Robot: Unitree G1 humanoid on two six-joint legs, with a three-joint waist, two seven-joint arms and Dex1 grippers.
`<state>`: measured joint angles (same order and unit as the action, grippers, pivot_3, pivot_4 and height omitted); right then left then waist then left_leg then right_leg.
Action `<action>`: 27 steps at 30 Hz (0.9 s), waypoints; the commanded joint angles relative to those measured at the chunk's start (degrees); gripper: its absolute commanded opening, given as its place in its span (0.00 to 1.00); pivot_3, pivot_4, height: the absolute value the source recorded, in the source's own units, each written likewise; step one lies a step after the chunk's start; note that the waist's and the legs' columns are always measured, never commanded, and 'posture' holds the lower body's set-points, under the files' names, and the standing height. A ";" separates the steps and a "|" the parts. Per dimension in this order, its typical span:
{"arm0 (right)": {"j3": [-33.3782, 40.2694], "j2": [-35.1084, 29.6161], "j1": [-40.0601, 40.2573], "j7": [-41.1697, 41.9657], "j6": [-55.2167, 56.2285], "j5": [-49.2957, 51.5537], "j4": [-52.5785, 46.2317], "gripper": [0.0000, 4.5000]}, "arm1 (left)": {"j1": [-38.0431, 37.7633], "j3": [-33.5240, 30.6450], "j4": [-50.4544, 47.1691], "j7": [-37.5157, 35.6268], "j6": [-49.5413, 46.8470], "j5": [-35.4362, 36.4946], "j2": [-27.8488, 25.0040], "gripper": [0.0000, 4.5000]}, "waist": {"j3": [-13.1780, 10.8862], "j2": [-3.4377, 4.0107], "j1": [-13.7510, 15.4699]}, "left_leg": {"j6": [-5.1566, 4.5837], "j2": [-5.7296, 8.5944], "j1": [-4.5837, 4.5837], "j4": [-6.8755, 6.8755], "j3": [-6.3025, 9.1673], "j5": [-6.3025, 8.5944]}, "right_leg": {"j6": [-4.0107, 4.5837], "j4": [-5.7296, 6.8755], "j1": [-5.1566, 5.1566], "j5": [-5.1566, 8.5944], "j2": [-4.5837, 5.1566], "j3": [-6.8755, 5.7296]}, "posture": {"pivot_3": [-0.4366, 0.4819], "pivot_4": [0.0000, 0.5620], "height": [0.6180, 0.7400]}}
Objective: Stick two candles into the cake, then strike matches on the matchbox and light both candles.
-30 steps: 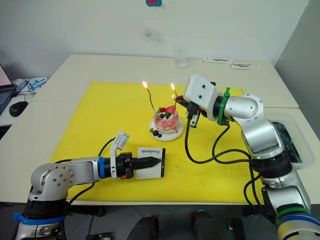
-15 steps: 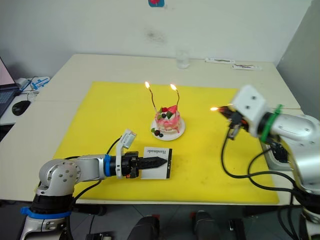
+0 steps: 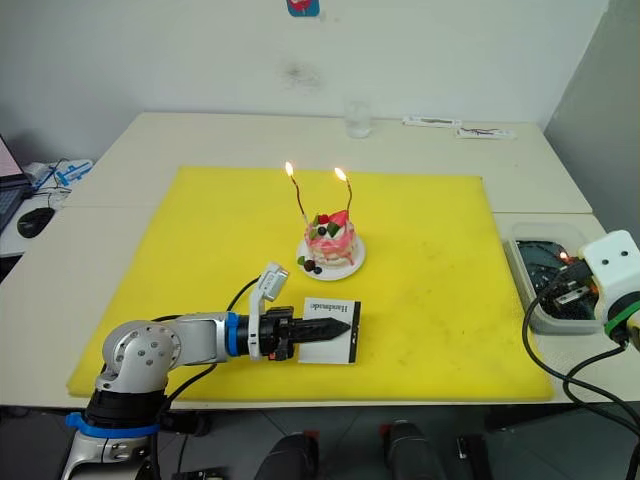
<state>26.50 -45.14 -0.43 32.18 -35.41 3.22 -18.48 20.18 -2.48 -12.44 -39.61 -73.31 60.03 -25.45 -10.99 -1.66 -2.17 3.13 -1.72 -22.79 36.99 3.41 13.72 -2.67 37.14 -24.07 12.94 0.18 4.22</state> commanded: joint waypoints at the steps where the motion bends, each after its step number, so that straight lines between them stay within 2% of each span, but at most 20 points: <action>1: 0.63 -0.68 -1.21 -2.93 3.25 -1.89 3.65 0.00 | 0.47 0.49 -0.78 0.01 0.61 0.38 0.79 0.00 | 0.00 0.01 0.00 | 0.00 0.00 0.00 -0.01 0.00 0.00 | 0.00 0.00 0.00 0.00 0.00 0.00 | 0.48 0.27 1.00; 5: 0.12 -0.62 -2.87 -5.47 4.52 -2.63 6.91 0.21 | 0.38 0.57 -0.81 0.13 0.71 0.26 0.95 0.00 | 0.01 0.02 0.01 | 0.00 0.01 -0.03 -0.03 -0.01 0.00 | 0.02 -0.02 -0.01 0.01 0.00 0.02 | 0.48 0.27 1.00; 14: 1.08 0.07 -2.28 -4.68 4.52 -0.09 4.34 0.95 | 0.66 0.70 -0.30 0.07 0.74 -0.20 0.71 0.00 | 0.02 0.03 0.07 | 0.00 0.01 -0.03 -0.04 0.00 0.00 | 0.01 -0.02 0.00 0.01 0.00 0.02 | 0.48 0.27 1.00; 15: 1.05 0.15 -2.09 -4.55 4.53 0.10 4.15 0.99 | 0.73 0.75 -0.25 0.09 0.76 -0.27 0.78 0.00 | 0.02 0.03 0.07 | 0.00 0.01 -0.03 -0.04 0.00 0.00 | 0.01 -0.02 0.00 0.01 0.00 0.01 | 0.48 0.27 1.00; 27: 2.20 -1.06 -2.51 -4.13 8.97 1.68 2.68 0.99 | 0.45 0.67 -0.47 1.77 0.22 -0.29 2.30 0.00 | 0.03 0.05 0.09 | 0.00 0.01 -0.03 -0.04 0.00 0.00 | 0.00 -0.01 0.01 0.00 0.00 0.02 | 0.48 0.27 1.00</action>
<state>25.88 -44.83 -2.29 27.61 -28.91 4.14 -12.81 20.57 -1.86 -11.62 -38.25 -73.15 59.06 -23.78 -10.96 -1.61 -2.09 3.13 -1.70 -22.82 36.96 3.41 13.72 -2.66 37.12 -24.06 12.94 0.18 4.24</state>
